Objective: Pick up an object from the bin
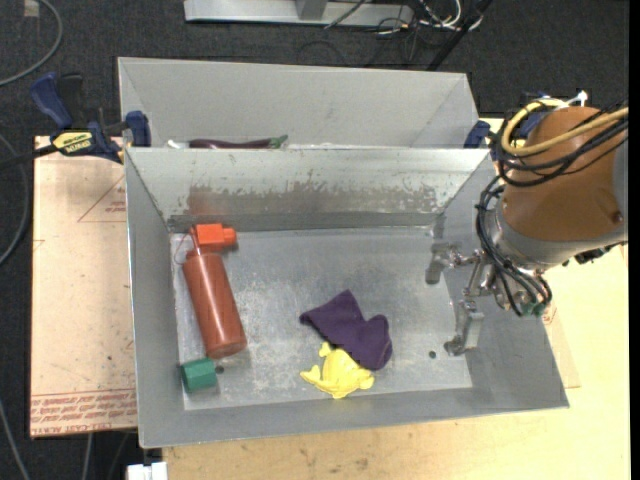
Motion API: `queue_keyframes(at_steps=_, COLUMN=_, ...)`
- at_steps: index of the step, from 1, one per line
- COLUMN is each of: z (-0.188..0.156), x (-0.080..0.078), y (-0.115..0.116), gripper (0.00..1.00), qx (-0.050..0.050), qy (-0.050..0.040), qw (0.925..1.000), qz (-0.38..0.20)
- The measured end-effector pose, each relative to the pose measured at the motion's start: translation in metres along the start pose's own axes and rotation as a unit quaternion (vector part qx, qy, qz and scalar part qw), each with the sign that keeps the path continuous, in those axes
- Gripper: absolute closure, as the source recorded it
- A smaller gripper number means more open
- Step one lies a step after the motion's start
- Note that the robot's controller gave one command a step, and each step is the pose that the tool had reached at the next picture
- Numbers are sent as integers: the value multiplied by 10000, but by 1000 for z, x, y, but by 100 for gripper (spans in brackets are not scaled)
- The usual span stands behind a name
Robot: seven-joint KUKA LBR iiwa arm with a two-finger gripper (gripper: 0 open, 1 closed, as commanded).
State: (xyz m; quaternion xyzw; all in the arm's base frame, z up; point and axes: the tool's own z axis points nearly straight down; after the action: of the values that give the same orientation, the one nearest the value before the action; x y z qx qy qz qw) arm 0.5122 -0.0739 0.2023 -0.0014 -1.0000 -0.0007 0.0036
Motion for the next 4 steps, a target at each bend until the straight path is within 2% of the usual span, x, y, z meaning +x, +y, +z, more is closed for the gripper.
queue_keyframes(at_steps=1, z=-4, x=-2, y=0, gripper=0, qx=5, qy=-40, qw=10000, qz=-12)
queue_keyframes(at_steps=2, z=27, x=-22, y=30, gripper=0, qx=5, qy=-47, qw=9995, qz=311)
queue_keyframes(at_steps=3, z=61, x=-62, y=36, gripper=0, qx=-2, qy=-55, qw=9999, qz=-123)
queue_keyframes(at_steps=4, z=89, x=-55, y=48, gripper=0, qx=11, qy=-46, qw=9867, qz=-1624)
